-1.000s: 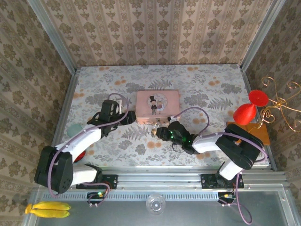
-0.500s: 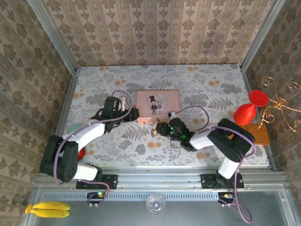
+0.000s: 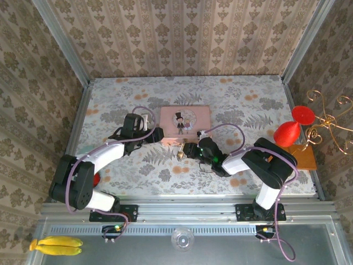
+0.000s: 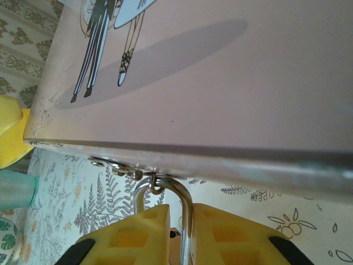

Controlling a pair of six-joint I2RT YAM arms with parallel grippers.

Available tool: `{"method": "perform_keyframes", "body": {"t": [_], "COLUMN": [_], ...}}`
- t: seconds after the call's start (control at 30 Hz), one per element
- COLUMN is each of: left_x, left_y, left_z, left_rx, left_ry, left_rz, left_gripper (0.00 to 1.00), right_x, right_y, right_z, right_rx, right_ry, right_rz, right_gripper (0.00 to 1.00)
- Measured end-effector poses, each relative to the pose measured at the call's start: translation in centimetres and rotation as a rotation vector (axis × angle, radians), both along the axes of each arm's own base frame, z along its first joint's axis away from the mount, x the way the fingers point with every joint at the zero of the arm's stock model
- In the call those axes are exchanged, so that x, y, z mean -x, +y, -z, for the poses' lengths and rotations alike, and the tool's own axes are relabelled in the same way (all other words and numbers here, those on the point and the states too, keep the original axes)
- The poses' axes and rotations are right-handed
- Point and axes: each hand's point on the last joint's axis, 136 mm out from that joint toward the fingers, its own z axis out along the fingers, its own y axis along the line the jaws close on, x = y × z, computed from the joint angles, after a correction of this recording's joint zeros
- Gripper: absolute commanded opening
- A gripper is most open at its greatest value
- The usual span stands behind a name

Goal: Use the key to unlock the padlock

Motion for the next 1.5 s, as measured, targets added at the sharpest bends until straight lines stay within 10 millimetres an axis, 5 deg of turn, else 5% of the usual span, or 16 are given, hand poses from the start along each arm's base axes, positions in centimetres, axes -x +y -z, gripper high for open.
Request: {"method": "perform_keyframes", "body": {"t": [0.37,1.5], "left_x": [-0.1,-0.1], "left_y": [0.0,-1.4], "left_z": [0.1,0.6], "left_rx": [0.009,0.022], "left_ry": [0.010,0.026], "left_rz": [-0.012,-0.075], "left_gripper": [0.68,0.65], "right_x": [-0.6,-0.7], "right_y": [0.4,-0.2], "right_z": [-0.2,-0.7], "right_rx": [-0.014,-0.130], "right_ry": [-0.015,-0.066], "right_rz": [0.003,0.123], "right_gripper": [0.22,0.00]}}
